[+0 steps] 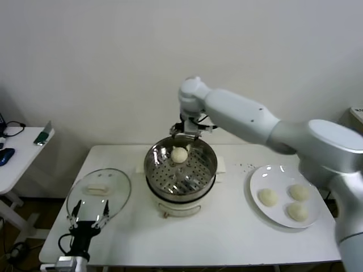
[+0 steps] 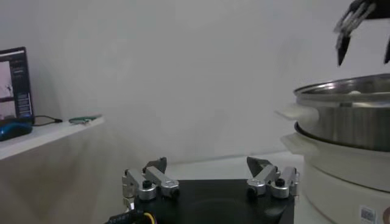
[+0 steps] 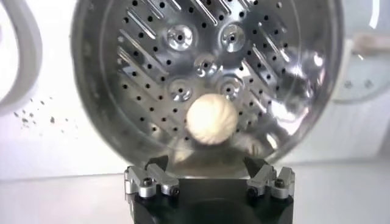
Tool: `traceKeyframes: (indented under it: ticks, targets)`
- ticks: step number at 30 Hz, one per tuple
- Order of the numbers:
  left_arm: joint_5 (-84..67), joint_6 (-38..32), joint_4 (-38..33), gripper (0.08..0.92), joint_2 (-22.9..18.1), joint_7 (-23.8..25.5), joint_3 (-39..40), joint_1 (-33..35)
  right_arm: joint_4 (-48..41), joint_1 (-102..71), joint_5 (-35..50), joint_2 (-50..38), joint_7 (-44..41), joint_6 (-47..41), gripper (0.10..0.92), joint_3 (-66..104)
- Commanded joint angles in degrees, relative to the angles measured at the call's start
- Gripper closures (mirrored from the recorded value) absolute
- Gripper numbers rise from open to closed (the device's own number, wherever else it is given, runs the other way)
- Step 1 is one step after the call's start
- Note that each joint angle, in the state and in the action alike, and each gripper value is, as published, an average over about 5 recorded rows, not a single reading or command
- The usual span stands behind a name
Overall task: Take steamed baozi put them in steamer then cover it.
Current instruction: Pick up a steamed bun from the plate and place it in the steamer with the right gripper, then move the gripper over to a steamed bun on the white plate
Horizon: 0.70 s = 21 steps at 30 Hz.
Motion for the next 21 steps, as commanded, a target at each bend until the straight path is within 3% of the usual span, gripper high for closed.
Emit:
traceKeyframes:
  ticks: [1,4,10,16,21]
  targets:
    - [0.13,-0.64,-0.78,0.177,0.15,0.76,0.33,-0.39,15.69,11.47,38.31,-26.13,8.47,-42.23,0.203,-17.07]
    - [0.15,-0.73,-0.75,0.177,0.26,0.87,0.5,-0.58,16.98,8.78,38.43,-33.11,6.9,-45.65,0.203,-16.93]
    - [0.36,-0.49,-0.42,0.177,-0.03,0.81,0.65,-0.61,15.57,-4.46,31.98,-40.75,0.63,-43.69,0.203,-10.27]
    - [1.77,-0.5,-0.56,0.177,-0.15,0.72,0.54,-0.12,11.78,-23.02,23.76,-41.76,0.57,-43.12,0.203,4.06]
    - [1.82,-0.44,-0.73,0.177,-0.16,0.67,0.1,-0.01,7.68,-26.81,21.72,-39.24,1.53,-41.83,0.203,5.13]
